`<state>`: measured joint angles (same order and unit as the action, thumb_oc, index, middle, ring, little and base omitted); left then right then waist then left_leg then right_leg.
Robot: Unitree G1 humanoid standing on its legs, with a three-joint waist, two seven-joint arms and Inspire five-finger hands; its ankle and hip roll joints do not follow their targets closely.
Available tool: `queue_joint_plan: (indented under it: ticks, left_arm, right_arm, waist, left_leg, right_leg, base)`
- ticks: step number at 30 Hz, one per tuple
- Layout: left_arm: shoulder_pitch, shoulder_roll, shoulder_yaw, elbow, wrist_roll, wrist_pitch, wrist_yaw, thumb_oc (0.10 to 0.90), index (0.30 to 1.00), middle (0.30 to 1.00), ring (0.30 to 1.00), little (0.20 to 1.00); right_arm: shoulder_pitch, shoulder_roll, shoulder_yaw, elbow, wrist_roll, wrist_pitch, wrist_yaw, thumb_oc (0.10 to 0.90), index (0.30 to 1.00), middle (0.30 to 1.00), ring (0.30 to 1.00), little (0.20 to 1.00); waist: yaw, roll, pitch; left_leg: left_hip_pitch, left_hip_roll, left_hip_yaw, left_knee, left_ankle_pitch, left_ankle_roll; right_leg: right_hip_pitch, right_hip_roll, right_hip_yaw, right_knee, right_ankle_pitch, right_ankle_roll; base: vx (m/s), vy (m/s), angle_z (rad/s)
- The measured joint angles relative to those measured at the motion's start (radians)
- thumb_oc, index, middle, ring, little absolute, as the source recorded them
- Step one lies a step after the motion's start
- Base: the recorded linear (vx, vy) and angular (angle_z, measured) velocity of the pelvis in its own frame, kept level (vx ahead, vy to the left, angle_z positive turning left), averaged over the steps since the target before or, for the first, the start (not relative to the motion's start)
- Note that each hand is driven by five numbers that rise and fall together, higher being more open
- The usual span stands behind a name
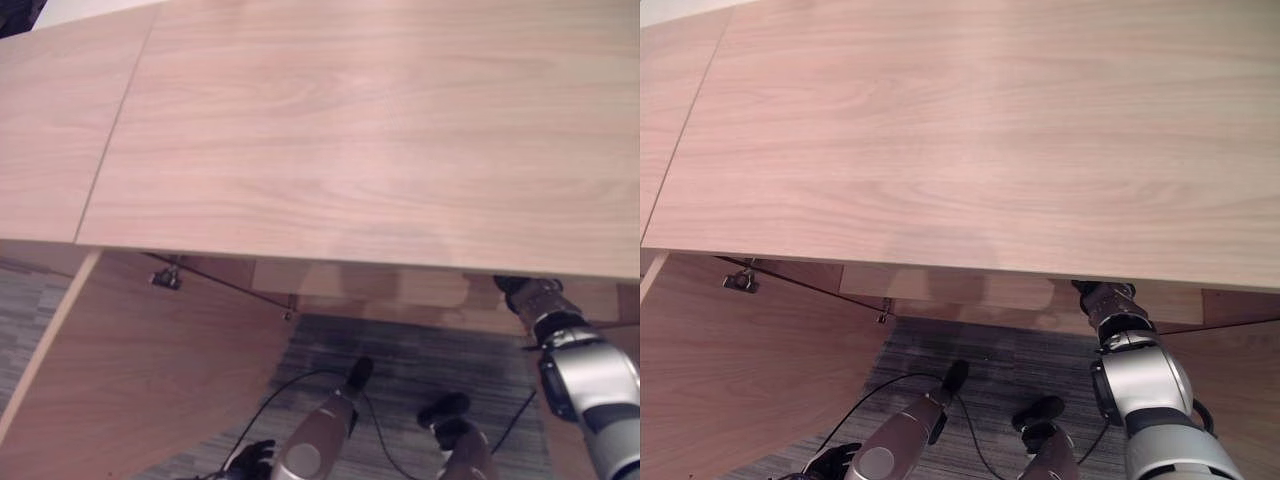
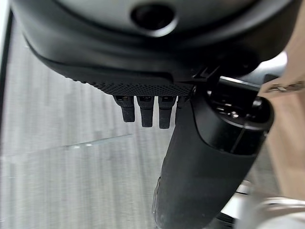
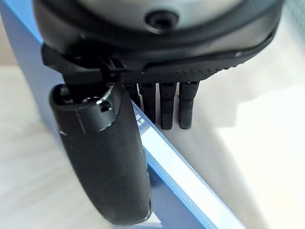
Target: Put the empty folder in the office cabinet
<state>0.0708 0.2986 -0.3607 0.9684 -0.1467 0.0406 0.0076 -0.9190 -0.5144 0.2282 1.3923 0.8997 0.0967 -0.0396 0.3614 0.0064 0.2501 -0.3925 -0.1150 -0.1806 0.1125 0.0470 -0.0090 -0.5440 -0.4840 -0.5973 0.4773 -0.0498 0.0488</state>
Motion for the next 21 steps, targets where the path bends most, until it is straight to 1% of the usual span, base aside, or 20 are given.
queue_joint_plan:
  ticks: [2,4,6,9,11,14,16,21]
  left_arm:
    - [-0.001,0.002,0.001,-0.007,0.006,0.001,-0.006,0.800,0.900,0.900,0.900,0.900]
    - [-0.001,0.004,0.001,-0.006,0.019,0.002,-0.023,0.800,0.900,0.900,0.900,0.900]
    - [0.001,0.006,0.002,-0.004,0.042,0.002,-0.033,0.800,0.900,0.900,0.900,0.900]
    - [0.009,0.007,0.005,0.003,0.075,0.003,-0.060,0.800,0.900,0.900,0.900,0.900]
    - [0.014,0.008,0.011,0.003,0.079,0.004,-0.065,0.800,0.900,0.900,0.900,0.900]
    - [0.020,0.017,0.013,0.001,0.089,0.004,-0.067,0.800,0.900,0.900,0.900,0.900]
    - [0.029,0.034,0.013,0.001,0.115,0.004,-0.078,0.800,0.900,0.900,0.900,0.900]
    - [0.032,0.049,0.054,0.005,0.123,0.005,-0.085,0.800,0.900,0.900,0.900,0.900]
  right_arm:
    - [0.002,0.000,0.047,0.001,-0.071,0.028,0.036,0.800,0.900,0.900,0.900,0.900]
    - [0.007,-0.003,0.139,0.003,-0.195,0.053,0.090,0.800,0.900,0.900,0.900,0.900]
    - [0.008,-0.001,0.165,0.005,-0.267,0.072,0.129,0.800,0.900,0.900,0.900,0.900]
    - [0.018,0.003,0.203,0.030,-0.414,0.093,0.207,0.800,0.900,0.900,0.900,0.900]
    - [0.025,0.005,0.223,0.033,-0.479,0.107,0.235,0.800,0.900,0.900,0.900,0.900]
    - [0.056,0.007,0.224,0.036,-0.549,0.113,0.266,0.800,0.900,0.900,0.900,0.900]
    - [0.089,0.012,0.221,0.036,-0.582,0.116,0.283,0.800,0.900,0.900,0.900,0.900]
    - [0.125,0.017,0.204,0.074,-0.596,0.130,0.295,0.800,0.900,0.900,0.900,0.900]
  waist:
    - [0.000,0.012,-0.010]
    - [-0.002,0.027,-0.020]
    - [0.001,0.029,-0.031]
    - [0.008,0.035,-0.056]
    - [0.007,0.038,-0.062]
    - [0.004,0.037,-0.078]
    - [0.008,0.033,-0.096]
    - [-0.001,0.033,-0.115]
  left_leg:
    - [0.024,0.008,0.000,-0.009,0.001,0.000]
    - [0.056,0.014,-0.013,-0.020,0.001,0.001]
    - [0.072,0.020,-0.015,-0.029,0.002,0.000]
    - [0.100,0.025,-0.017,-0.039,0.001,0.000]
    - [0.121,0.027,-0.018,-0.050,0.003,-0.001]
    - [0.149,0.029,-0.018,-0.055,0.003,-0.002]
    - [0.166,0.035,-0.018,-0.069,0.002,-0.001]
    - [0.203,0.047,-0.017,-0.083,0.000,-0.005]
  right_leg:
    - [0.029,0.013,-0.007,-0.020,0.007,-0.002]
    - [0.070,0.022,-0.023,-0.033,0.007,0.001]
    - [0.087,0.027,-0.029,-0.039,0.006,0.002]
    - [0.118,0.034,-0.037,-0.052,0.006,0.003]
    - [0.137,0.036,-0.039,-0.058,0.007,0.002]
    - [0.168,0.039,-0.044,-0.067,0.007,0.004]
    - [0.188,0.052,-0.047,-0.090,0.013,0.008]
    - [0.233,0.075,-0.054,-0.130,0.027,0.013]
  base:
    - [0.02,-0.038,-0.04]
    - [0.04,-0.035,0.07]
    - [0.01,-0.013,0.03]
    - [0.00,0.000,0.00]
    - [0.01,-0.016,0.00]
    - [0.00,-0.047,0.01]
    - [0.00,-0.036,-0.05]
    - [0.01,-0.023,-0.03]
